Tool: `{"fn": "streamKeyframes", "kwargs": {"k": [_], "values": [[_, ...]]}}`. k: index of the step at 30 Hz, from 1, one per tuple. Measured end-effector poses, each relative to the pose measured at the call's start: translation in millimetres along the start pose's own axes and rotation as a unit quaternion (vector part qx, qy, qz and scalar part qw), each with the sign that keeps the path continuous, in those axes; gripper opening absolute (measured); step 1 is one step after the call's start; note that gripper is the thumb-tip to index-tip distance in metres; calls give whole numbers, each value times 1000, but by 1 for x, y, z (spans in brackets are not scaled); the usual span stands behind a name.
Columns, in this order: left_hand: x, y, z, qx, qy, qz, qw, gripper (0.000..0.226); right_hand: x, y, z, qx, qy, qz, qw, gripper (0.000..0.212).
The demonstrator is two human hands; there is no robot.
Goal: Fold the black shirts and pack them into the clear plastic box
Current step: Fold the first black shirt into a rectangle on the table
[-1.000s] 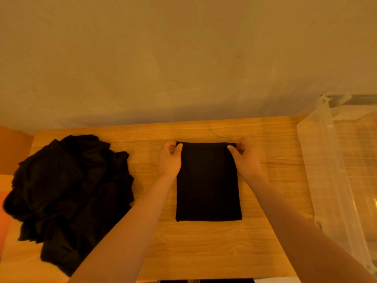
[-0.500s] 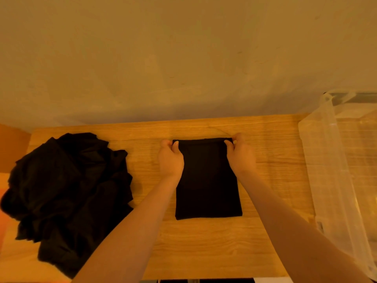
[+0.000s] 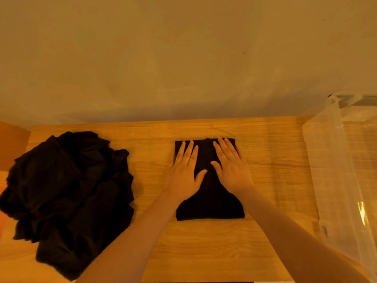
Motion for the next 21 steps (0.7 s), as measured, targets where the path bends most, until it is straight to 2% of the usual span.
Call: {"fn": "streamKeyframes", "kwargs": {"k": [3,7,8,10,12,13,16,19,21], "values": [[-3,-1,-1,26,-19,-46,998,84,-6,0,3,-31,-7,-44,999,87],[4,17,-11,46,-21,-69,996,87,1,15,16,-106,-27,-80,991,80],[8,28,-8,15,-27,-42,999,85,5,22,18,-98,-30,-76,992,79],[12,59,11,-99,-52,18,994,76,15,41,5,-4,-7,-44,999,77],[-5,91,30,-201,-91,13,975,70,7,68,-16,115,44,-69,990,73],[-13,102,32,-221,-109,-1,969,69,-3,82,-22,150,73,-106,980,71],[-26,114,18,-192,-115,-43,974,61,-23,109,-12,128,102,-202,966,67],[-18,116,9,-182,-78,-55,979,51,-13,113,-2,124,99,-143,977,51],[-9,114,8,-173,-52,-44,982,46,-5,111,-5,139,84,-107,981,54]]}}
Point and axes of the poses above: each hand's wrist, its own y-axis away from the middle knuckle, its own x-axis out of the back of the hand, z = x × y, the point moved 8 cm from there along -y, towards the middle knuckle, and after that the axes turned 9 degrees about -z, right-handed, at the moved point
